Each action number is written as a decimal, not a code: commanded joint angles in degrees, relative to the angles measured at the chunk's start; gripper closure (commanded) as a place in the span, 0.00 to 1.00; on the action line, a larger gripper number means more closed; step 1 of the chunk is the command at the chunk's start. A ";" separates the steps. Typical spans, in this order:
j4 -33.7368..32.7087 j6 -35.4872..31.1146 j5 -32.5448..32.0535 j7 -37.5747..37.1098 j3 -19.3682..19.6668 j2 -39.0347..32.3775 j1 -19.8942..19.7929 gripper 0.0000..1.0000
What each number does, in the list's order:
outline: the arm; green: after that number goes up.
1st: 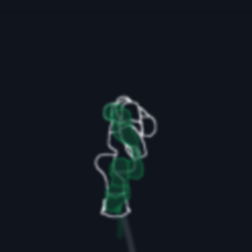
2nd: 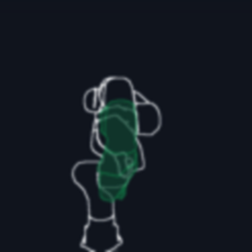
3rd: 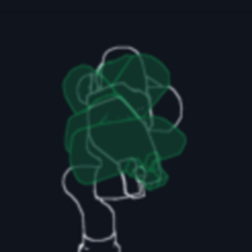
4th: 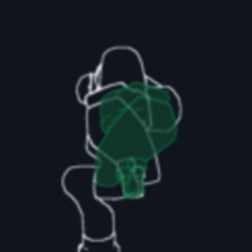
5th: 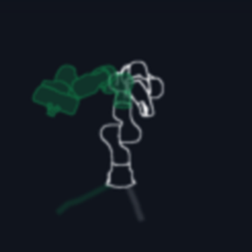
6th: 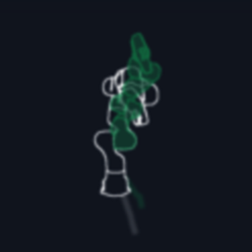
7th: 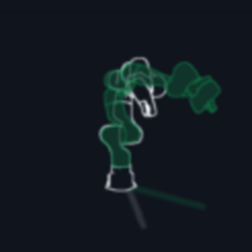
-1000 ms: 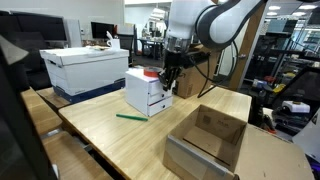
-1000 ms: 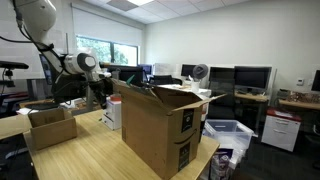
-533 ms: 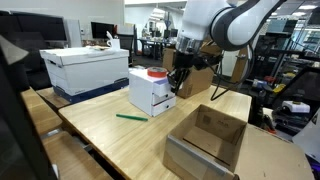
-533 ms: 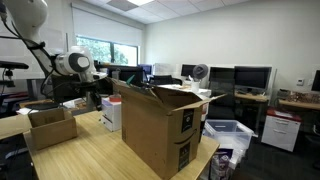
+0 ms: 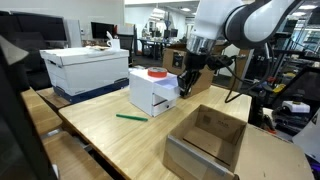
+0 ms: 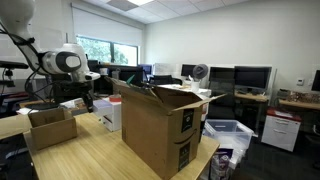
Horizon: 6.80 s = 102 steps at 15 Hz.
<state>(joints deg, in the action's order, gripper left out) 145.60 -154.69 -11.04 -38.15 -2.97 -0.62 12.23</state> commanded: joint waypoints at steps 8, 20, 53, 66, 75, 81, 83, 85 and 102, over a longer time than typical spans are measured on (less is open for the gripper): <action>4.08 0.19 6.76 6.13 -2.78 4.22 -2.39 0.93; -0.76 11.10 8.77 7.97 -3.64 7.08 -3.06 0.02; -32.35 11.95 4.69 23.36 -1.41 -16.09 -3.04 0.00; -35.01 12.32 5.27 23.94 -0.72 -19.20 -2.97 0.69; -34.79 13.02 5.56 24.02 -0.86 -18.82 -2.85 0.94; -32.63 13.47 3.85 21.73 -0.11 -16.32 -1.84 0.94; -31.85 14.05 3.29 20.90 0.18 -15.28 -1.42 0.94; -31.16 14.86 2.61 20.14 0.47 -14.24 -0.89 0.94; -16.67 15.46 3.29 15.44 -1.57 -3.82 -1.23 0.94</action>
<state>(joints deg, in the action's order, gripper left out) 124.92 -139.21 -8.89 -21.86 -3.59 -7.64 11.57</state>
